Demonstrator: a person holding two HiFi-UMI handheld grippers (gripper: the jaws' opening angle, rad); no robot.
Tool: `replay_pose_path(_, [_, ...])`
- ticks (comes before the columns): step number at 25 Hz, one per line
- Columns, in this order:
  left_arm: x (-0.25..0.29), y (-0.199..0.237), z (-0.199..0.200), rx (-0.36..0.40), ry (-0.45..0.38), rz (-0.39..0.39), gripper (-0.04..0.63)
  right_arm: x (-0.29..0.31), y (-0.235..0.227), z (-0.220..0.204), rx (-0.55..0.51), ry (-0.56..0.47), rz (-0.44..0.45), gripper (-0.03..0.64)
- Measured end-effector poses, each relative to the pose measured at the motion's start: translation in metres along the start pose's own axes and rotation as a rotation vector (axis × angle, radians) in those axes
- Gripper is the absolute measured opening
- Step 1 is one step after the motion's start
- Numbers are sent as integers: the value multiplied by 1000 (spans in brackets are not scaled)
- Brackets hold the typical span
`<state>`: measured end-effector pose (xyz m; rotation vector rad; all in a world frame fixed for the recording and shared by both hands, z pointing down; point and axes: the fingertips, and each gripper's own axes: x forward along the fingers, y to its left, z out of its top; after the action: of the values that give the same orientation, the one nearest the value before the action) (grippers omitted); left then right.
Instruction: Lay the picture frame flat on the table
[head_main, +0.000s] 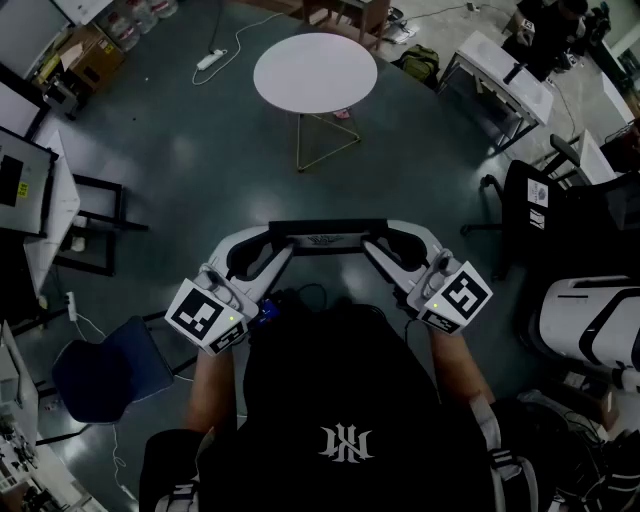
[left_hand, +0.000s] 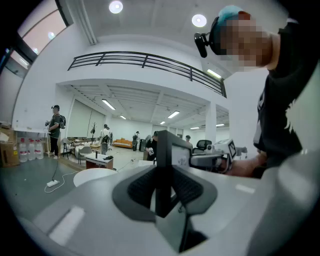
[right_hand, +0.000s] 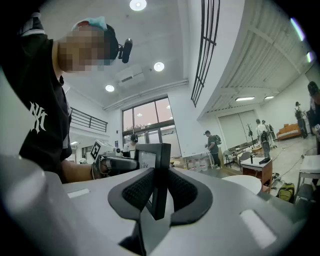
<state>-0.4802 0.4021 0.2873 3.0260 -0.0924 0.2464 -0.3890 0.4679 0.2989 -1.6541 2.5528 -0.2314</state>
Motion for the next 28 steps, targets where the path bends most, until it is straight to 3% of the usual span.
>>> replay_pose_path(17, [1, -49, -18, -9, 47, 14, 94, -45, 15, -17, 14, 20, -12, 69])
replay_pose_path(24, [-1, -37, -16, -5, 62, 17, 94, -33, 13, -15, 20, 15, -8, 70])
replay_pose_path(28, [-3, -65, -22, 8, 72, 29, 94, -57, 23, -21, 26, 3, 10, 69])
